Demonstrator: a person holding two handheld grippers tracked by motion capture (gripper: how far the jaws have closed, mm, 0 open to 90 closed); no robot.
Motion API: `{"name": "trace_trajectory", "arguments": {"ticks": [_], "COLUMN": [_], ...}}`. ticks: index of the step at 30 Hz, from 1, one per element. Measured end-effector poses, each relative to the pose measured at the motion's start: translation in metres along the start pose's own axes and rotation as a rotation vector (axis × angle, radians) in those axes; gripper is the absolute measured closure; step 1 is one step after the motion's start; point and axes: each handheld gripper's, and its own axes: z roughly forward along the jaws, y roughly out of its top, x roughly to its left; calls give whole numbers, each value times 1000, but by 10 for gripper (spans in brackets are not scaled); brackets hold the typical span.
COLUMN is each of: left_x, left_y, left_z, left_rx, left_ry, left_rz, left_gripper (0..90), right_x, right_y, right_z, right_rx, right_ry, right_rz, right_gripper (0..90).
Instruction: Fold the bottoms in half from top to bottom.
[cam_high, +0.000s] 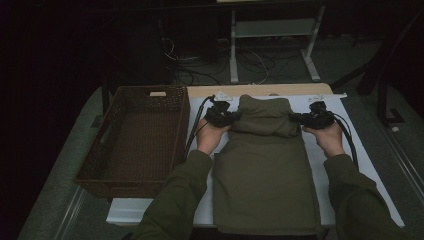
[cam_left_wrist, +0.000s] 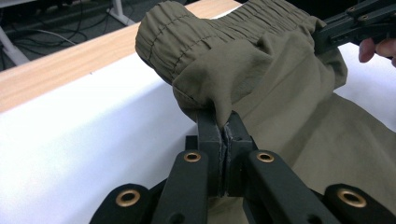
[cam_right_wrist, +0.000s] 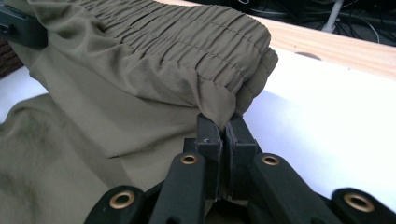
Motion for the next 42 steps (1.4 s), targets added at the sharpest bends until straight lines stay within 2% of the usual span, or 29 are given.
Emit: {"name": "trace_trajectory", "arguments": {"ticks": [8, 19, 27, 33, 42], "left_x": [-8, -19, -31, -40, -51], "left_y": [-14, -36, -44, -43, -51], "left_z": [-3, -14, -27, -38, -50], "left_rx": [8, 14, 12, -3, 0], "left_ry": [-24, -48, -50, -63, -86], "left_rz": [-24, -36, -14, 9, 26], "left_gripper": [878, 878, 878, 878, 877], "right_x": [9, 26, 36, 42, 50], "right_y": [-16, -30, -36, -38, -44], "right_z": [-5, -17, -28, -39, -49], "right_rx": [2, 20, 15, -8, -8], "right_ry": [1, 25, 47, 54, 68], "right_rz": [8, -29, -43, -52, -69], "right_gripper": [859, 858, 858, 857, 858]}}
